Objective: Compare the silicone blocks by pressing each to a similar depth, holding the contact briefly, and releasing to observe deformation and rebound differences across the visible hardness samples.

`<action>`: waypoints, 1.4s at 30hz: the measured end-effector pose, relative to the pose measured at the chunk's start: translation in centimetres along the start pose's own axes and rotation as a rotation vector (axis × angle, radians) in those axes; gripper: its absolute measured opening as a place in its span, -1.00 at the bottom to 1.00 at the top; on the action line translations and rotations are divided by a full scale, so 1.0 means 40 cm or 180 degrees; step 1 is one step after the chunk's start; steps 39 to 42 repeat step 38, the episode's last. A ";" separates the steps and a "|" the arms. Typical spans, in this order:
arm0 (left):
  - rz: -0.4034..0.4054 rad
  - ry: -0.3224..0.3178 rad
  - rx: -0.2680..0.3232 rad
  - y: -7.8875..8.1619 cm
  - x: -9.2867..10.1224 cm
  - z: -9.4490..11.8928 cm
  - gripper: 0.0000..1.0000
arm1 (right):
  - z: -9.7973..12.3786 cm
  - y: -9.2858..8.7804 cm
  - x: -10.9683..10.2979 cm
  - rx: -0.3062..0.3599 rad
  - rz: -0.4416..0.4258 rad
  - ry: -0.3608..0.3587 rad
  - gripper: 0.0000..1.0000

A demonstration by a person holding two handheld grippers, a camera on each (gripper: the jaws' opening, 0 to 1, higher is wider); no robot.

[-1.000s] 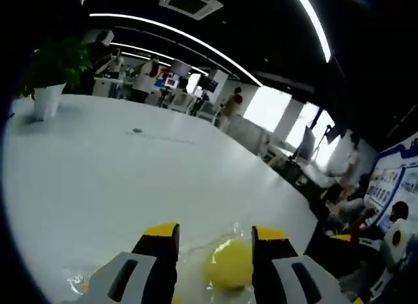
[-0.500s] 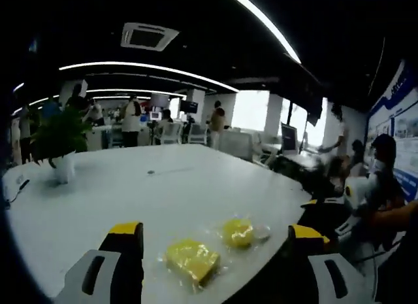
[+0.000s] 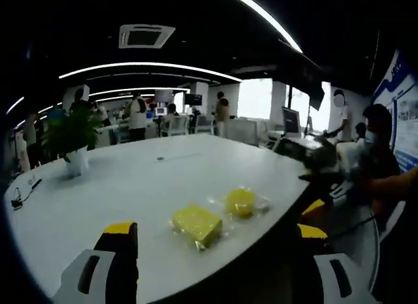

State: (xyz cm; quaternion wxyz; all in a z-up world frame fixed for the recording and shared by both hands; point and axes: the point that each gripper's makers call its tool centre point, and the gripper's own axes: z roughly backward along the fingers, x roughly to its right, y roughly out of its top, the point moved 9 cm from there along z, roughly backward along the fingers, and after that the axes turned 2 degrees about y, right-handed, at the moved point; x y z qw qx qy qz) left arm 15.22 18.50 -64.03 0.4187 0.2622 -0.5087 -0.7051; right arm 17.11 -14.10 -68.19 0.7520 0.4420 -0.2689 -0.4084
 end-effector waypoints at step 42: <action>-0.0152 0.0151 -0.0061 -0.067 0.030 -0.028 1.00 | -0.011 -0.021 0.002 -0.0239 0.0238 -0.0114 0.82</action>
